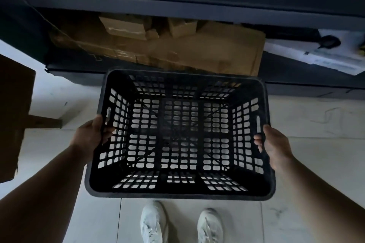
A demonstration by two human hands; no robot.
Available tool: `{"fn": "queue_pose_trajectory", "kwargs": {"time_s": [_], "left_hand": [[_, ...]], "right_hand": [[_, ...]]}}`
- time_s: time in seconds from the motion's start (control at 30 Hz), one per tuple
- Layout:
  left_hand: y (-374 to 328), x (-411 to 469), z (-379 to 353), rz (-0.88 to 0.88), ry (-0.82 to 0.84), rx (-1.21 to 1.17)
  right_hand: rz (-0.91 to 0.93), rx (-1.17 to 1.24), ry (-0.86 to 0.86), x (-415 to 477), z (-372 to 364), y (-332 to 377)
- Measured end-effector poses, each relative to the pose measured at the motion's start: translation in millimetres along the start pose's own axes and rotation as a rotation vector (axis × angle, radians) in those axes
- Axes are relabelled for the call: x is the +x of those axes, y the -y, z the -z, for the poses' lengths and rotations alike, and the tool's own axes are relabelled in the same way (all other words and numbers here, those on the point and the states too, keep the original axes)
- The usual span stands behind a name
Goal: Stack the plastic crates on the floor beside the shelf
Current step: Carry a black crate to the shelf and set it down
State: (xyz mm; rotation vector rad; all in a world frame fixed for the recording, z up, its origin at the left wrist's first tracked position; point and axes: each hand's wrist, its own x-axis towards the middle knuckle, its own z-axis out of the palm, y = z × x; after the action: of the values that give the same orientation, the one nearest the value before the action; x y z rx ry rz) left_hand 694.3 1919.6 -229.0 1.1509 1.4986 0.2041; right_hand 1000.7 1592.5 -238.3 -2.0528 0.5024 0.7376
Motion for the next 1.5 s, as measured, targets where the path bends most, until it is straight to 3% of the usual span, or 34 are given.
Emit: {"fn": "queue_pose_trajectory", "kwargs": {"time_s": [0.43, 0.67, 0.77, 0.83, 0.97, 1.2, 1.5], "left_hand": [[22, 29, -14, 0.033, 0.039, 0.079], [-6, 7, -2, 0.060, -0.037, 0.165], [-9, 5, -6, 0.019, -0.142, 0.365], [-15, -1, -12, 0.007, -0.199, 0.443], [-42, -32, -28, -0.133, -0.214, 0.625], [-141, -147, -17, -0.479, -0.137, 0.958], [-279, -304, 12, -0.711, -0.177, 1.063]], "right_hand": [[-0.002, -0.004, -0.018, 25, -18, -15], [0.056, -0.117, -0.027, 1, -6, 11], [0.267, -0.458, -0.077, -8, -5, 11], [0.392, -0.545, -0.080, -15, -6, 11], [0.518, -0.625, -0.039, -29, -6, 22], [0.873, -0.693, -0.042, -118, 35, 120], [1.129, -0.652, -0.101, -248, 137, 240]]}}
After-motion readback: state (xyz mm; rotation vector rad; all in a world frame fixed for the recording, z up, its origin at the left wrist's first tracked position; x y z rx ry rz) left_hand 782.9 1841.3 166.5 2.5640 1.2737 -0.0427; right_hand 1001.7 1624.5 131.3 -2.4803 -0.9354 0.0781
